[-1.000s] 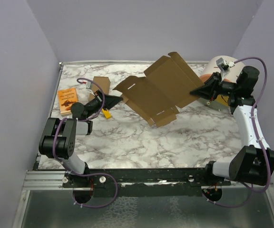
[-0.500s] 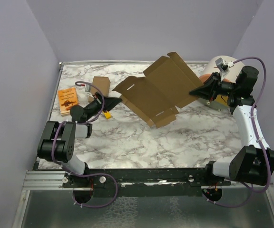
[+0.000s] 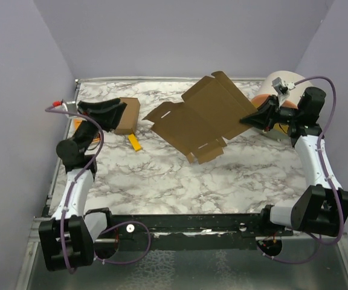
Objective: Fold the paper box
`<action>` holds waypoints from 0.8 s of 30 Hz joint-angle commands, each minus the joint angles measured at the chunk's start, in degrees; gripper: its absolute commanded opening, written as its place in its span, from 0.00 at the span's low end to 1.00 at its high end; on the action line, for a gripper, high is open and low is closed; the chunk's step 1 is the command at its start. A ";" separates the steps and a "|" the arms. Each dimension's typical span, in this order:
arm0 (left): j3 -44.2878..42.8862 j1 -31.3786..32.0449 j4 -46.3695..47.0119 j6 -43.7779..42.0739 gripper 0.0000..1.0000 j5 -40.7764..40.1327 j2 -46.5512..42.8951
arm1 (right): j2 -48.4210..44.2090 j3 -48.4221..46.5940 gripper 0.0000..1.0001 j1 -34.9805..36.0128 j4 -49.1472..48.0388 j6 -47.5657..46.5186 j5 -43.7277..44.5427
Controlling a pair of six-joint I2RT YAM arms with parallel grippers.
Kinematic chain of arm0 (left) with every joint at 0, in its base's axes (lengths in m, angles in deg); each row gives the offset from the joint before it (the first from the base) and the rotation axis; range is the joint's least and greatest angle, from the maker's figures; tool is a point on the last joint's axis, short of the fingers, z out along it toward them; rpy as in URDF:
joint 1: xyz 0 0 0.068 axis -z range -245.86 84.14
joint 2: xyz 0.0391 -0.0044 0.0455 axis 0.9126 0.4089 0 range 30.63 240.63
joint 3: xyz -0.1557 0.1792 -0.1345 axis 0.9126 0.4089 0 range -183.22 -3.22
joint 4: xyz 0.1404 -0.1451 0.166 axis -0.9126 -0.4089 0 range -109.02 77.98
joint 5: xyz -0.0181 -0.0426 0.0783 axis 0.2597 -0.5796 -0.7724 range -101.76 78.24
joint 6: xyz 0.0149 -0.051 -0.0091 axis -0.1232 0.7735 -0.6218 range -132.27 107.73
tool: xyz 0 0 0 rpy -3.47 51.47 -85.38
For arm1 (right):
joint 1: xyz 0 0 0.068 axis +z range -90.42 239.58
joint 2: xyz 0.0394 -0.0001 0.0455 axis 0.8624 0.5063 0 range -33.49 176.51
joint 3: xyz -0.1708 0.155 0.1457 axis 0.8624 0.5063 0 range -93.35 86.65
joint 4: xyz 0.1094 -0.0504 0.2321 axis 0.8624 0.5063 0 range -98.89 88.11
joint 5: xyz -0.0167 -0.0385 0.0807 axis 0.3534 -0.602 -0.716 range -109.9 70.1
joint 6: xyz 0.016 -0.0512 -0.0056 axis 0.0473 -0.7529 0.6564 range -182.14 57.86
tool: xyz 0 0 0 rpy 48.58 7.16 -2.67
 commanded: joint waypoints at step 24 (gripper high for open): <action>-23.38 13.90 -40.99 -42.86 0.62 34.15 7.06 | 6.33 -22.18 0.01 12.67 76.05 -84.70 9.06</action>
